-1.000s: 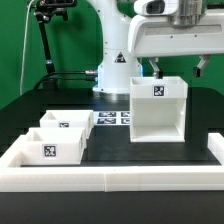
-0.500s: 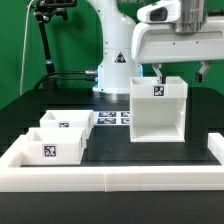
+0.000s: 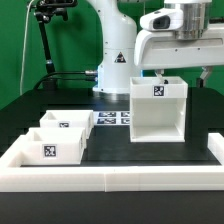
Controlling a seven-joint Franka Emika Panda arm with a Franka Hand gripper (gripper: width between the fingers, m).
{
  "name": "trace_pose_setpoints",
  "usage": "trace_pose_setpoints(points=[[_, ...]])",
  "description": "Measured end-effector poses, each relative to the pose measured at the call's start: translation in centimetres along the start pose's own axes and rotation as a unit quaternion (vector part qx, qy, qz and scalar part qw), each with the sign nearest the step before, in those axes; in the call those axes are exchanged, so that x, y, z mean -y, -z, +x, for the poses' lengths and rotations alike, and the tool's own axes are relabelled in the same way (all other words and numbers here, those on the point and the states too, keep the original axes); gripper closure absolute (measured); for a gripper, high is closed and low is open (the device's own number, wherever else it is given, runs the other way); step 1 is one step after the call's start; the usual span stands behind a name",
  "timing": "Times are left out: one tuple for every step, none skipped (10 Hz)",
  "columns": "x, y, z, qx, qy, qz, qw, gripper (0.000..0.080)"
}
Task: Assemble drawer
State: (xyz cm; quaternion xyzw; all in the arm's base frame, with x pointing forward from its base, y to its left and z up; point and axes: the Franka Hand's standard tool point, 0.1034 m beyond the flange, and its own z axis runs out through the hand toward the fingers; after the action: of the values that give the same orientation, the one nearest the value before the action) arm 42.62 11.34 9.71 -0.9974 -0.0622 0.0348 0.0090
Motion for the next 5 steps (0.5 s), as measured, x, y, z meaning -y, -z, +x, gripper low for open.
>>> trace_pose_setpoints(points=[[0.09, -0.1, -0.04, 0.001, 0.001, 0.0, 1.0, 0.0159], [0.05, -0.09, -0.03, 0.001, 0.001, 0.0, 1.0, 0.0326], [0.04, -0.1, -0.03, 0.001, 0.001, 0.0, 1.0, 0.0326], [0.04, -0.1, -0.03, 0.001, 0.001, 0.0, 1.0, 0.0531], [0.04, -0.1, -0.03, 0.001, 0.001, 0.0, 1.0, 0.0531]])
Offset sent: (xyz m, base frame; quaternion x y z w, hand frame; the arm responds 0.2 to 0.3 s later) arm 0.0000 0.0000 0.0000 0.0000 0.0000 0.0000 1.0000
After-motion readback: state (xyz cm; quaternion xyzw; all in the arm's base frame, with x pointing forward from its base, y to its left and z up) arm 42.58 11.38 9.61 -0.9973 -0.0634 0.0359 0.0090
